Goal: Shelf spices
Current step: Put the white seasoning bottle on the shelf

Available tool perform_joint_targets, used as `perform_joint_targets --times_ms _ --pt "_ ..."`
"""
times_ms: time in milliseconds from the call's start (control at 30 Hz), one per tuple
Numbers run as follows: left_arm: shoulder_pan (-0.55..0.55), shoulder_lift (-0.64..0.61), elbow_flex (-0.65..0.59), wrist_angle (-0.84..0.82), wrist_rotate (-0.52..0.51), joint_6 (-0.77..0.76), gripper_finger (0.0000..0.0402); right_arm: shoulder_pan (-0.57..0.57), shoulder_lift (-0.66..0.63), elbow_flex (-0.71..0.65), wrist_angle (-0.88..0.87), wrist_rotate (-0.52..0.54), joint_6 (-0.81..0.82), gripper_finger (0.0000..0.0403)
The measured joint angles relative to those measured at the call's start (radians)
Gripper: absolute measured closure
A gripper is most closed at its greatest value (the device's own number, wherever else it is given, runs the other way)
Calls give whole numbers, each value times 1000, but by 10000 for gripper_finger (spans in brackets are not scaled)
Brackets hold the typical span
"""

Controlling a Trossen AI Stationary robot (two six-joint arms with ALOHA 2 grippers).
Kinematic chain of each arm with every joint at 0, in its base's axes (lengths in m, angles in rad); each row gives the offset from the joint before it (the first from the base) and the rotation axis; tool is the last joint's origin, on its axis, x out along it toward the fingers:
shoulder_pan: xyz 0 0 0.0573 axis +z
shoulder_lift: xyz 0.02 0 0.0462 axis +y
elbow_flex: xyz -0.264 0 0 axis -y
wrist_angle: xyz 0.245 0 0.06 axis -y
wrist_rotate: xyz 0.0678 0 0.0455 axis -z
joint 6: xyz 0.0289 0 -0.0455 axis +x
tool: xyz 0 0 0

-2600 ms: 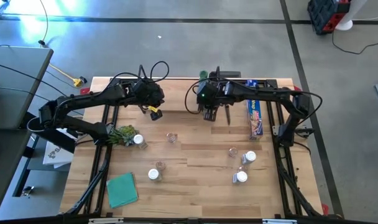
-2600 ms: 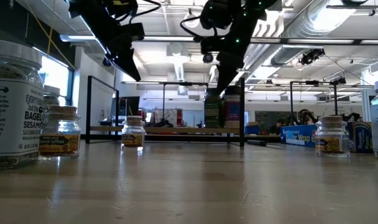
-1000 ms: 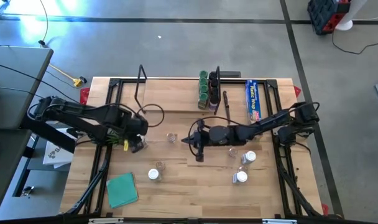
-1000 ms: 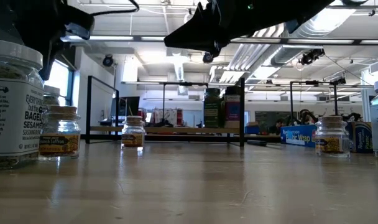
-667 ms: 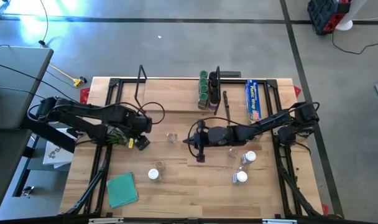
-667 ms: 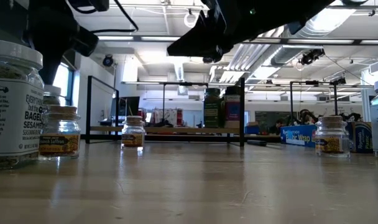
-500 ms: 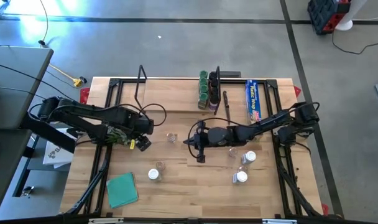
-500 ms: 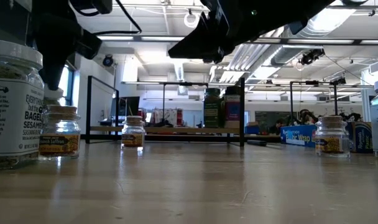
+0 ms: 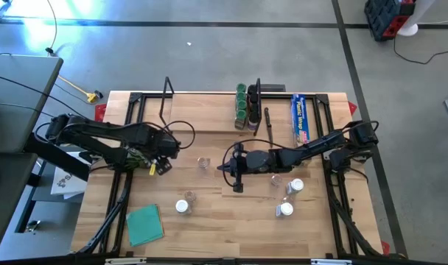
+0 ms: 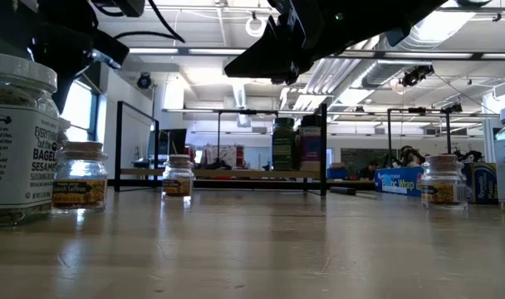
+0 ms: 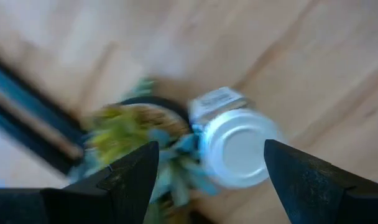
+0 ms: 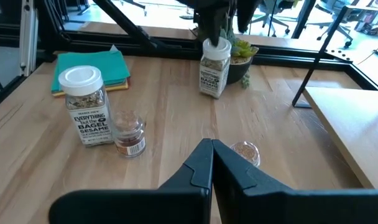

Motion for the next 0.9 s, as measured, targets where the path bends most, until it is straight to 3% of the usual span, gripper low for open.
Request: perform_joint_targets --times_ms 200,333,600,900 --pt "0 0 93 -82 -68 10 115 0 0 0 2 0 0 402" --pt "-9 -14 119 -86 -57 -82 115 0 0 0 3 0 0 402" --pt "-37 -31 36 -77 29 -331 113 0 0 0 2 0 0 402" --pt "-26 -32 -8 23 78 -436 110 0 0 0 2 -1 -2 402"
